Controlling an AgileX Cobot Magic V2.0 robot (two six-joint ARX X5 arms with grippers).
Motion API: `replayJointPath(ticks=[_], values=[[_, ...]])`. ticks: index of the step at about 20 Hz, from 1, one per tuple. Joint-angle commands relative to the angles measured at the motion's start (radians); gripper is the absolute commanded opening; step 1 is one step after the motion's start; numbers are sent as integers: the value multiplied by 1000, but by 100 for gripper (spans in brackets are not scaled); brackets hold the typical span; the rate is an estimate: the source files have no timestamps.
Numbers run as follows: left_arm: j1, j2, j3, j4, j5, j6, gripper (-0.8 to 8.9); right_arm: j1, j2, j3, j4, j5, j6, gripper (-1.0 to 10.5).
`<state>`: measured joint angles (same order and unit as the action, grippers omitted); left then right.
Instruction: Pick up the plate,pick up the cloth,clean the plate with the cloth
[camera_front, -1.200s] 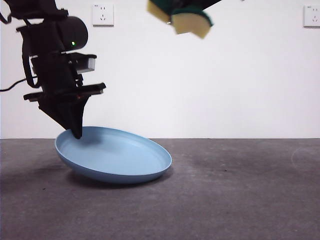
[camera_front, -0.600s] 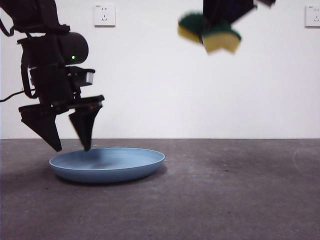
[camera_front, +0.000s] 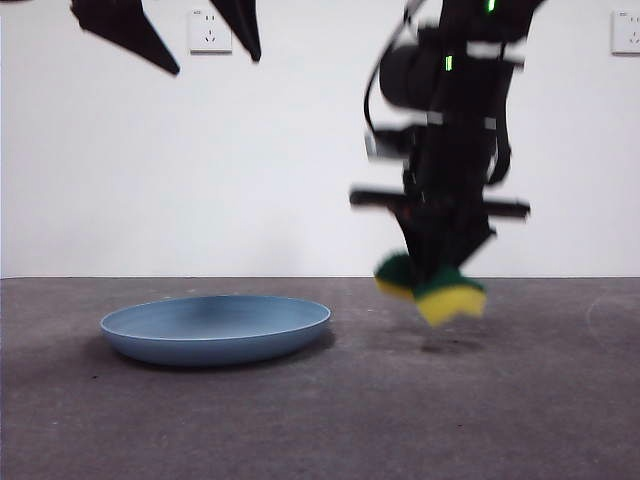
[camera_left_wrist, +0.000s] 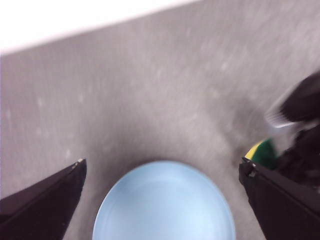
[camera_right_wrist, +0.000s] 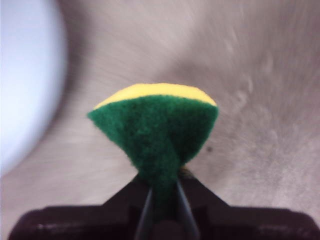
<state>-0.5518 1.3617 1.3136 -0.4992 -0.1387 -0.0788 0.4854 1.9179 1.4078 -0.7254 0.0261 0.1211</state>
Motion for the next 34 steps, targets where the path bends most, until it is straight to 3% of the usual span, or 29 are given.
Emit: replayJointPath(ticks=[1,5,6,7,11,12,15,22,24,25,26,27,28,34], values=[[-43,-56,-101,48,-42,1,584,-22,37,-5,7,-6,13,-16],[-64,-148,-303,152,-44,-1,584,-74,56,-5,20,-105,7,-13],[-64,-159,-335,165,-43,-3,584,-84,56,-5,19,-135,4,32],[-64,-163,-346,164,-43,-5,584,-92,56,-5,17,-148,1,97],[-64,-163,-346,177,-40,-5,584,-100,56,-5,13,-151,2,642],[-64,-163,-346,179,-40,-4,583,-100,56,-5,8,-146,2,696],[-64,-163,-346,185,-40,-4,583,-97,55,-5,5,-102,2,694],[-64,-163,-346,188,-45,1,583,-94,-26,-4,-26,-103,0,690],[-63,-163,-346,188,-45,5,537,-86,-89,-4,-46,-103,-10,669],[-63,-163,-346,188,-44,6,458,-83,-125,-4,-56,-103,-19,564],[-63,-163,-346,186,-43,20,306,-76,-165,-4,-71,-106,-31,396],[-63,-163,-346,182,-43,34,90,-69,-203,-4,-83,-106,-45,200],[-63,-163,-346,180,-43,43,-3,-62,-246,-4,-92,-105,-61,2],[-50,-171,-351,199,-36,65,-9,-43,-443,-21,-45,-106,-82,-8]])
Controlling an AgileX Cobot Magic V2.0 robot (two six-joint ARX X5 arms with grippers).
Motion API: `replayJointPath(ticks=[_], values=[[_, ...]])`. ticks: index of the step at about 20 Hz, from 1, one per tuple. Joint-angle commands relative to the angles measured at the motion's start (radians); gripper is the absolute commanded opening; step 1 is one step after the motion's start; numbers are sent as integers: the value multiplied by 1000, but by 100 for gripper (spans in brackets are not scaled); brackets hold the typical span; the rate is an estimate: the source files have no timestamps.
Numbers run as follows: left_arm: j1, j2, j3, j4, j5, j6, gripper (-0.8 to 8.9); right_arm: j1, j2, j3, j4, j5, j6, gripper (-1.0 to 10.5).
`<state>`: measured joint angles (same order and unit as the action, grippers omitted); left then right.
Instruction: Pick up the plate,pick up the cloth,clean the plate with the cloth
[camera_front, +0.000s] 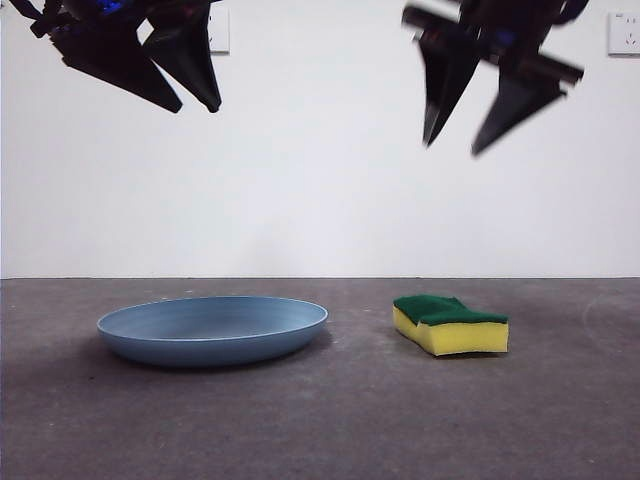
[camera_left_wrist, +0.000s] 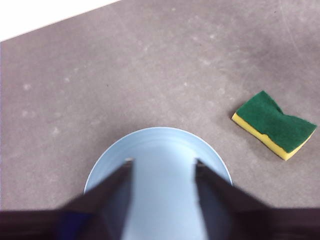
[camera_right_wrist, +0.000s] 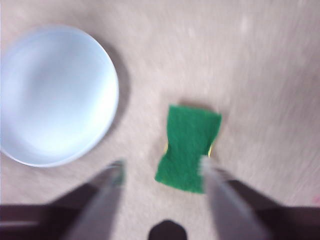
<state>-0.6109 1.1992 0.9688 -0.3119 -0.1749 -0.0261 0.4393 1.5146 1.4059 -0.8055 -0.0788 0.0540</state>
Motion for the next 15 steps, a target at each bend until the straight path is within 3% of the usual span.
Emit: replayJointPath(ticks=[1,6,10,13,15], values=[[14,-19,-20,28,0,11,-9,3,-78,-40,66,-1,-14,-8],[47,-198,-204,162,49,-4,-9,2,-348,-340,288,0,-4,-9],[53,-394,-359,206,48,-23,-9,3,-564,-572,338,0,20,-8],[53,-534,-459,318,37,-73,-9,2,-673,-613,302,3,24,-1],[53,-557,-455,256,10,-75,0,0,-705,-613,299,3,24,1]])
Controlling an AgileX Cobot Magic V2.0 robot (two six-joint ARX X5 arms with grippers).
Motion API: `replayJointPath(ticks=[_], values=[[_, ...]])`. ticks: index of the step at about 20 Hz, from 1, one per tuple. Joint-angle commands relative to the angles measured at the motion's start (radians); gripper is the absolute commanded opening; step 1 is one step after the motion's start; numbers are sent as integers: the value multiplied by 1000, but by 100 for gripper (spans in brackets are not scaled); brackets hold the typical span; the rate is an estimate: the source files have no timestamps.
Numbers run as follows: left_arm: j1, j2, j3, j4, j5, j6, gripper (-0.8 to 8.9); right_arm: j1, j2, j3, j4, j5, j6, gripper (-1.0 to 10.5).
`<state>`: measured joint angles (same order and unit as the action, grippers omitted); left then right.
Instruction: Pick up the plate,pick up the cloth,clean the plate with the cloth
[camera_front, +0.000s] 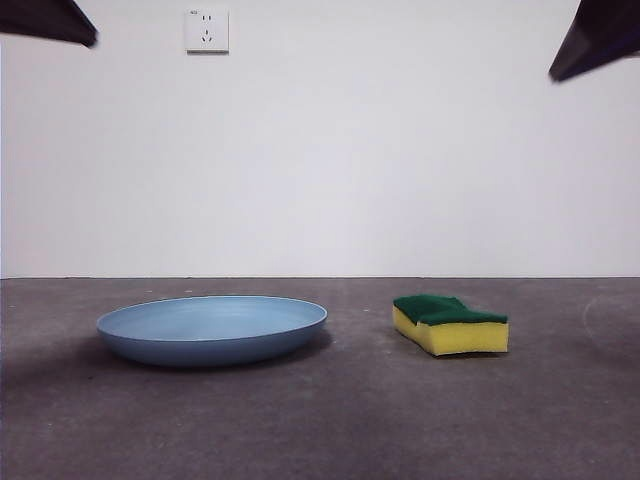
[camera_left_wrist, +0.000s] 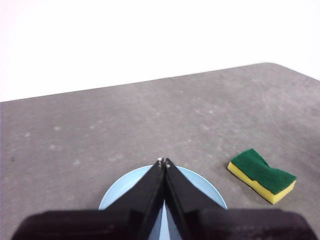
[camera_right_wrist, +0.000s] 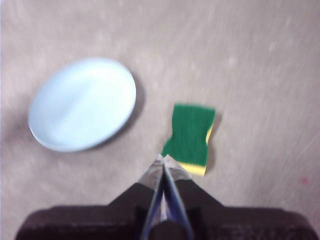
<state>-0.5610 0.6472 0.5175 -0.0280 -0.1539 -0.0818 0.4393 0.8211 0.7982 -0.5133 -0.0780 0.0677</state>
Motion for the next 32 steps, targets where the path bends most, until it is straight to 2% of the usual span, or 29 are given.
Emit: replayJointPath(ticks=[1,2,4,10,13,14,16,18,21,23,26,32], values=[[3,-4,-3,-46,-20,-20,-1,-2,-27,-5,7,7,10,1],[3,-2,-3,-58,-28,-20,-1,-2,-39,-5,7,6,10,1],[-1,1,-3,-76,-7,-76,-1,-1,-53,-5,7,6,10,1],[0,3,-3,-79,-2,-76,-1,-1,-56,-5,7,6,10,1],[2,-2,-3,-140,-6,-14,-1,-2,-56,-5,7,6,10,1],[18,-23,-3,-161,-37,-2,-1,-2,-56,-5,7,6,10,1],[87,-74,-3,-161,-74,30,-1,-1,-56,-5,7,6,10,1],[196,-137,-18,-130,-74,-12,-1,-2,-56,-5,7,6,10,1],[375,-237,-116,-3,-56,-96,-1,-2,-56,-5,7,6,10,1],[452,-289,-189,16,-36,-93,-1,-1,-56,-5,7,6,10,1],[509,-376,-304,16,-18,-71,-1,-2,-56,-5,7,6,10,1],[564,-552,-482,8,89,-72,-1,-1,-56,-5,7,6,10,1]])
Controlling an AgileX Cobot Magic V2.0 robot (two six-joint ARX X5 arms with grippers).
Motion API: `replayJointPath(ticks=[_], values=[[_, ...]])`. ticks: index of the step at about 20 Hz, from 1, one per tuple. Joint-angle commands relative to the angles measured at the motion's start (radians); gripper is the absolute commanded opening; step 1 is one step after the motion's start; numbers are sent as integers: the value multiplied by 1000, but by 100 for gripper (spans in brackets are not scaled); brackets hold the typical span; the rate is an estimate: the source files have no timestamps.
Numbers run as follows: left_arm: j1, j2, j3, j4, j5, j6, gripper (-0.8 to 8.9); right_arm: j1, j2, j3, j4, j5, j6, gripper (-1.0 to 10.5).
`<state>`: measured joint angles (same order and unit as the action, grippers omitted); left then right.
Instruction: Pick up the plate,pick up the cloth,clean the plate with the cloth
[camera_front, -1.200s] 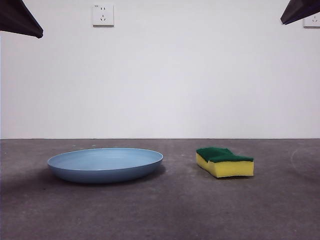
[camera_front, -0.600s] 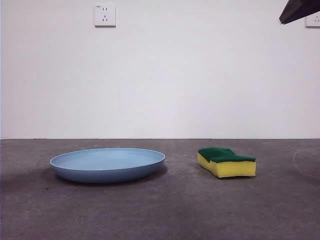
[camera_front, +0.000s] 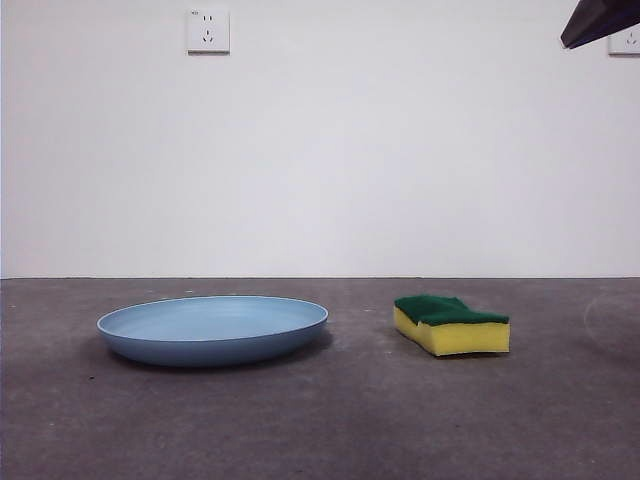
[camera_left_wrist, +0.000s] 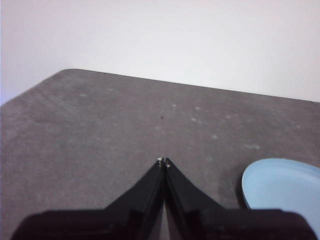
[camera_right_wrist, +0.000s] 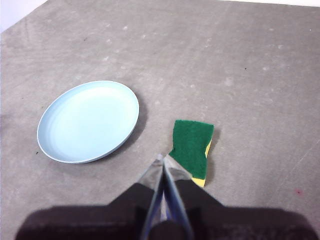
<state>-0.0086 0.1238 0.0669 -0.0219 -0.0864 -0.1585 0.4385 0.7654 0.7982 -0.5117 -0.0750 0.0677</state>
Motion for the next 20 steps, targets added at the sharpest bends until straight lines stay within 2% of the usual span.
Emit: replayJointPath(ticks=[1,6,20], values=[[16,-51,-53,-3,34,4,-1,-1,0,-5,6,3,10,1],[18,-122,-63,-166,6,24,-1,0,0,-5,6,3,10,1],[18,-120,-63,-158,13,25,-1,0,0,-5,6,3,10,1]])
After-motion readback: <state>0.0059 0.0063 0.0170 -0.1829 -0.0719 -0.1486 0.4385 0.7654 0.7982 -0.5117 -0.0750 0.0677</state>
